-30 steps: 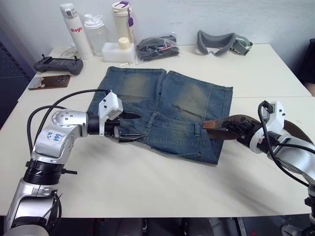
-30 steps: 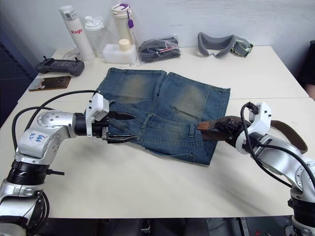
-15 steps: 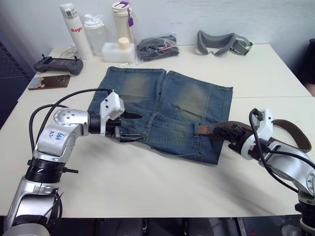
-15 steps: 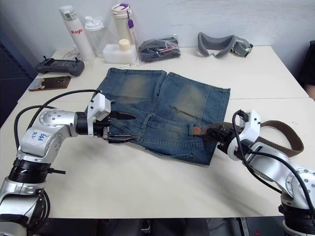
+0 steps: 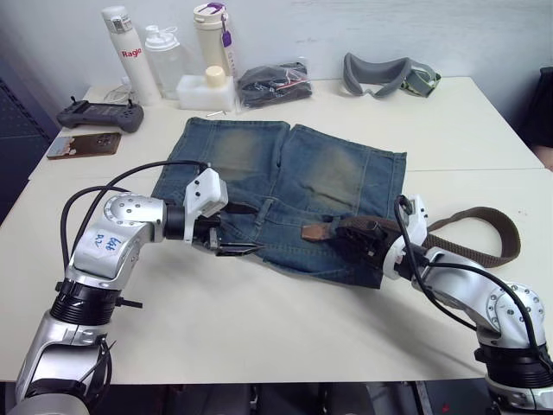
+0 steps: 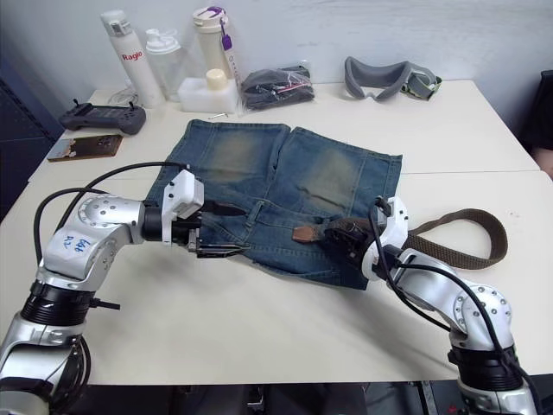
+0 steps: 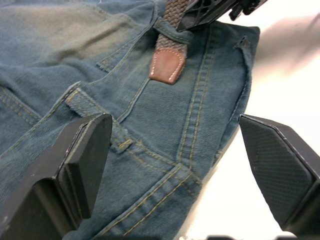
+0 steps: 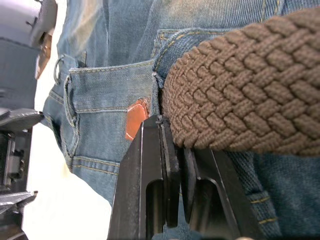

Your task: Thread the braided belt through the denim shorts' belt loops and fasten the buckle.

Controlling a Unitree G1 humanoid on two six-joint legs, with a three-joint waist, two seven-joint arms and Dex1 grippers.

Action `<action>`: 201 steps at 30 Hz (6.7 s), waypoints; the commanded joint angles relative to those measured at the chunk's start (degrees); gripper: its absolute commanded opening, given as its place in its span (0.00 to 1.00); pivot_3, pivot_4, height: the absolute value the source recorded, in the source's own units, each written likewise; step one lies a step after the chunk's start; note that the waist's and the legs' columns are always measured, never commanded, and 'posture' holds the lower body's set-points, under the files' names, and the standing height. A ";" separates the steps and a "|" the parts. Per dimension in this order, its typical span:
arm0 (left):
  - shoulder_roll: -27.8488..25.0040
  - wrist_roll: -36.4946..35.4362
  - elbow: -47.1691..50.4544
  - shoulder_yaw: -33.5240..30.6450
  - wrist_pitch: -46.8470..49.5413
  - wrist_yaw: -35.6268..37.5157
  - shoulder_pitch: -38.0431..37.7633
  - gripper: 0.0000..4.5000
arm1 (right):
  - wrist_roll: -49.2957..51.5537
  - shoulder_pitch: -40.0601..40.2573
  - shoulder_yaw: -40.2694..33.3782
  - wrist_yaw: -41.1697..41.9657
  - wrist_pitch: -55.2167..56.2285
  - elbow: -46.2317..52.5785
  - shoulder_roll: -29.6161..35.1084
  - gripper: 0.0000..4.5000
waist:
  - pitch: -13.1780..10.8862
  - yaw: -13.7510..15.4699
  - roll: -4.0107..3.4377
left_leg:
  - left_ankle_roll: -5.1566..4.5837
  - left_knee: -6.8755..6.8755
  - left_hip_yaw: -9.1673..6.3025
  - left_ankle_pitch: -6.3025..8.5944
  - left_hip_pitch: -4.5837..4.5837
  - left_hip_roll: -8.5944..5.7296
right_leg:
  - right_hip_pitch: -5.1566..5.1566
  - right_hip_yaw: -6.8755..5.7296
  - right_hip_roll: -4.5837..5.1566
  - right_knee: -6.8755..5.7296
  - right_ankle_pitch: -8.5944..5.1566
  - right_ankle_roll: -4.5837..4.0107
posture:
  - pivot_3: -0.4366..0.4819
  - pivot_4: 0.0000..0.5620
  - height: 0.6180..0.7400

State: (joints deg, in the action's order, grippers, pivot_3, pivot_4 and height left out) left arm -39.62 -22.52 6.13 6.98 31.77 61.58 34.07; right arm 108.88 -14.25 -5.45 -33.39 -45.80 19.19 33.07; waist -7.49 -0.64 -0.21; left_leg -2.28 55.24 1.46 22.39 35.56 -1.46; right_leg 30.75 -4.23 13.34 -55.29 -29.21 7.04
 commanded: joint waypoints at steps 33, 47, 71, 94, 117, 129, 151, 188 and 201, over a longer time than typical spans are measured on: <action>4.01 4.03 -8.34 3.18 -6.29 6.05 6.99 1.00 | 4.12 23.22 -11.55 -1.16 19.88 15.20 -12.21 0.45 | 0.04 0.43 0.02 | 0.01 0.05 -0.12 -0.01 0.11 -0.18 | 0.08 0.26 0.00 -0.20 -0.37 -0.71 | 0.48 0.27 0.07; 3.73 4.55 -8.50 3.06 -6.01 6.50 7.98 1.00 | 2.44 19.19 -10.40 1.58 21.53 10.38 -14.65 0.39 | 0.04 0.39 0.02 | 0.02 0.06 -0.15 -0.02 0.11 -0.22 | 0.09 0.32 -0.02 -0.24 -0.38 -0.73 | 0.48 0.27 0.07; 6.09 7.03 -10.66 4.15 -9.79 5.54 9.62 1.00 | -5.78 14.55 -3.88 5.13 16.58 11.22 -15.71 0.52 | 0.16 -0.78 0.20 | 0.08 0.06 -0.46 -0.04 0.13 -0.27 | 0.26 1.37 -0.84 -0.46 -0.39 -0.75 | 0.48 0.27 0.07; 21.49 38.38 -38.78 15.43 -53.73 -19.51 19.41 1.00 | -27.63 14.05 4.26 15.50 2.59 27.70 10.78 0.98 | 0.36 0.87 0.40 | -0.11 0.32 -1.02 -0.07 0.58 -0.67 | 0.04 1.21 -0.79 -0.16 -0.43 -0.82 | 0.48 0.27 0.07; 19.17 39.41 -35.25 13.04 -54.73 -21.82 18.79 0.00 | -38.51 17.17 5.60 10.46 -0.91 18.88 -0.62 0.50 | 0.48 0.56 0.56 | -0.23 0.13 -1.79 -0.15 0.53 -1.30 | -0.08 1.38 -0.91 -0.28 -0.38 -0.70 | 0.48 0.27 0.07; 7.28 35.00 -19.75 9.41 -40.30 -8.88 16.83 0.00 | -39.00 15.31 5.63 7.79 -7.60 13.80 -3.15 0.02 | 0.68 -0.03 0.72 | -0.13 -0.13 -2.55 -0.22 0.14 -1.57 | -0.20 1.53 -1.16 -0.33 -0.40 -0.70 | 0.48 0.27 0.07; 1.75 20.26 -13.69 -1.42 -12.83 -1.84 10.87 0.90 | -42.20 5.84 0.30 35.04 -10.41 24.57 14.12 0.30 | 0.73 -0.89 0.72 | -0.17 -0.22 -2.63 -0.18 0.13 -1.85 | -0.01 1.78 -1.05 -0.42 -0.50 -0.54 | 0.48 0.27 0.07; 0.09 1.07 0.22 -5.12 7.22 -0.13 4.01 1.00 | -114.55 -3.66 10.86 80.97 68.27 -43.73 42.92 0.11 | 0.61 0.34 0.34 | 0.44 -0.06 -2.43 -0.50 0.62 -1.88 | 0.17 1.36 -0.34 -0.18 -0.72 -0.76 | 0.48 0.27 0.07; 2.68 -1.40 0.25 -5.15 8.38 -2.15 4.76 1.00 | -92.62 -6.93 -7.79 82.18 27.43 -22.19 34.50 0.99 | 0.70 0.32 0.31 | 0.43 -0.03 -2.44 -0.49 0.60 -1.84 | 0.11 0.98 -0.08 -0.21 -0.73 -0.76 | 0.48 0.27 0.07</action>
State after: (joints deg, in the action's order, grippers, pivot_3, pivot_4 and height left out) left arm -37.17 -22.36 4.62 2.89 39.62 60.07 37.73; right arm 10.99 -21.51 -10.41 50.56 -9.52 -8.18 69.18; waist -6.79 -0.32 0.10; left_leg -1.85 55.20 -1.01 21.90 36.16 -3.30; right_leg 30.84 -3.26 13.26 -55.48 -29.94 6.28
